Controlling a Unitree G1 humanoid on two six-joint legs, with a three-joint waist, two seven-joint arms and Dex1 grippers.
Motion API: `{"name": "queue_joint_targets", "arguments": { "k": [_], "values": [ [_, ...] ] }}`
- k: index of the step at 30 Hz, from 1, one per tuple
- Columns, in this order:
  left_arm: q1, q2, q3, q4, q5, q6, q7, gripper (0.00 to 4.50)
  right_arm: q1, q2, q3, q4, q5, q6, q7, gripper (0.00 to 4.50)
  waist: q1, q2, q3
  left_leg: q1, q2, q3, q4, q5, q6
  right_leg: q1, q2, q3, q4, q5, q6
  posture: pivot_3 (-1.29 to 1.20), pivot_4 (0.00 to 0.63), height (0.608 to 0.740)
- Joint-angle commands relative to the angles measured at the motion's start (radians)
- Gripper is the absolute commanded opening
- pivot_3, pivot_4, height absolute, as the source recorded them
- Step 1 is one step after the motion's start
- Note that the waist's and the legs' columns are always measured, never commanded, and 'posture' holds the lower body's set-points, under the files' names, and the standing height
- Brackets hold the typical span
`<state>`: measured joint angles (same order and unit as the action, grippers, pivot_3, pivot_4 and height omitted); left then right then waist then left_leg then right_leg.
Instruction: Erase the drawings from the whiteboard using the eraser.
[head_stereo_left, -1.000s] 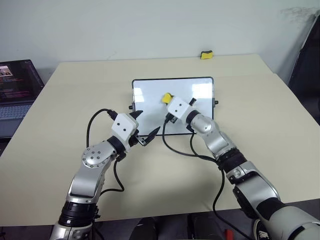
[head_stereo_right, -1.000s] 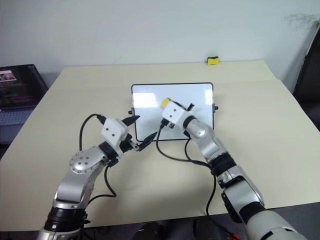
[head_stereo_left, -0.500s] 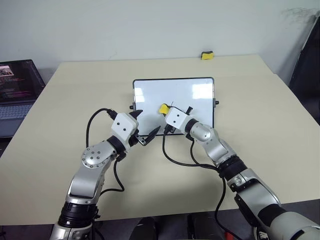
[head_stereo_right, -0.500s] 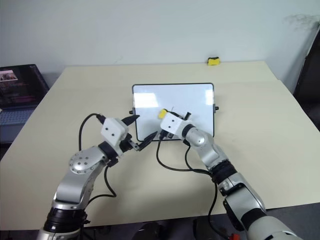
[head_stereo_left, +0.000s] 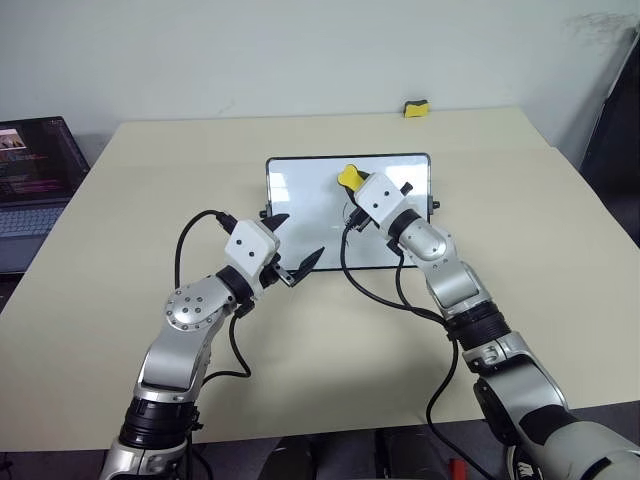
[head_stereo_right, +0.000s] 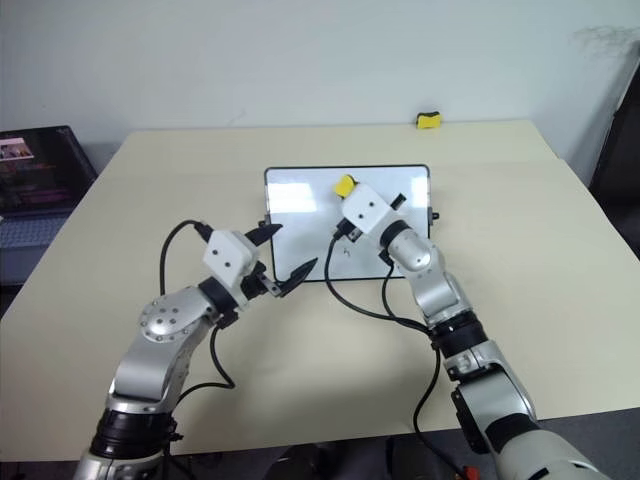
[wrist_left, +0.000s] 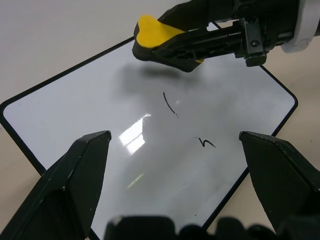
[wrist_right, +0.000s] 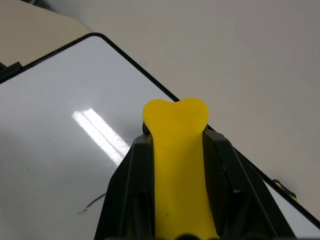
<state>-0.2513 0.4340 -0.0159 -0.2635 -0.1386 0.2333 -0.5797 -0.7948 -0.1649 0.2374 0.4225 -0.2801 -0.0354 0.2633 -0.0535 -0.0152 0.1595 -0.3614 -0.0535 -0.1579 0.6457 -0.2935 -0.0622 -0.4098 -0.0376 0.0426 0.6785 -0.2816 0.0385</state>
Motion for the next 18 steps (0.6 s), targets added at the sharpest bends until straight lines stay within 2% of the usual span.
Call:
{"name": "queue_joint_targets", "arguments": {
  "k": [1,9,18],
  "values": [
    [-0.023,0.000,0.001,-0.007,-0.010,-0.016,-0.004,4.50,-0.051,0.009,-0.002,0.045,-0.008,-0.014,-0.022,0.98,0.000,0.000,0.000,0.000,0.000,0.000,0.000,0.000,0.000,0.000,0.000,0.000,0.000,0.000,0.000,0.00,0.150,0.740],
    [-0.012,0.006,0.011,-0.026,-0.014,-0.009,-0.002,4.50,-0.048,0.021,0.031,0.114,-0.015,0.015,0.034,0.98,-0.004,0.000,0.000,0.000,0.000,0.000,0.000,0.000,0.000,0.000,0.000,0.000,0.001,0.000,0.000,0.00,0.150,0.740],
    [-0.002,0.006,0.018,-0.037,-0.011,-0.007,0.009,4.50,0.032,0.015,0.062,0.004,-0.017,0.058,0.085,0.98,-0.003,0.000,0.000,0.001,0.000,0.000,0.001,0.000,0.000,0.000,0.000,0.000,0.001,0.000,0.000,0.00,0.150,0.740]
  ]
}}
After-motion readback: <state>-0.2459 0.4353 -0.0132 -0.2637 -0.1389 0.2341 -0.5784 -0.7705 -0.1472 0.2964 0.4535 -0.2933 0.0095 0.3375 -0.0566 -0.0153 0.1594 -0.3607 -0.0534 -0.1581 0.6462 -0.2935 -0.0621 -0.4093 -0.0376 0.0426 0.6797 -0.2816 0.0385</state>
